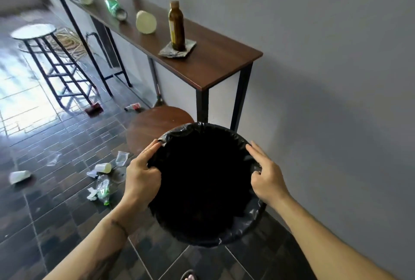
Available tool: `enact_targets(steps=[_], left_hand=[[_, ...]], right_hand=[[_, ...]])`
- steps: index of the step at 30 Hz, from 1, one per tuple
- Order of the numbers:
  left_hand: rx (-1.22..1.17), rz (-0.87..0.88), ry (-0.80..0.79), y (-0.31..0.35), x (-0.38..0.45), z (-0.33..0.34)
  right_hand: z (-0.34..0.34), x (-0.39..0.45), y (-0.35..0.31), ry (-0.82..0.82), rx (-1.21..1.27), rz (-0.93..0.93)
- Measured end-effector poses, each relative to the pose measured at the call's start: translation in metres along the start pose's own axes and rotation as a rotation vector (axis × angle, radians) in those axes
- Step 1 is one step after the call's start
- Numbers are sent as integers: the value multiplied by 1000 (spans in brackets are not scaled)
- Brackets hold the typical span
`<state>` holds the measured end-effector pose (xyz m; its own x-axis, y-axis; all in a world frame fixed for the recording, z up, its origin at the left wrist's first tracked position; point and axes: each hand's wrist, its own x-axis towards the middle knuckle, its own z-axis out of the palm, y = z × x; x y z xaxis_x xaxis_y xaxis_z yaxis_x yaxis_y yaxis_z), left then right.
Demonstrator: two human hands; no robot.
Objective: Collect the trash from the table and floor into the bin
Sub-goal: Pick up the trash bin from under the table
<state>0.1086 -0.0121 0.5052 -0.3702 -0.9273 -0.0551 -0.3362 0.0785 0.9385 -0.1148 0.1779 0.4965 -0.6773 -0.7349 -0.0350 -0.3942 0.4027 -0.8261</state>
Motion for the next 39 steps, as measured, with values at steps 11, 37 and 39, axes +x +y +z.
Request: enact_targets(steps=[11,37,39], left_hand=[[-69,3,-87,50,-25,-111],[-265,-23,102,2,174,-307],[-270,-49,112,2,200,-302]], right_hand=[[7,9,-93,-50,140,-126],[211,119,-302,-39,-104,-242],[207,133,-305,-17,-143,-242]])
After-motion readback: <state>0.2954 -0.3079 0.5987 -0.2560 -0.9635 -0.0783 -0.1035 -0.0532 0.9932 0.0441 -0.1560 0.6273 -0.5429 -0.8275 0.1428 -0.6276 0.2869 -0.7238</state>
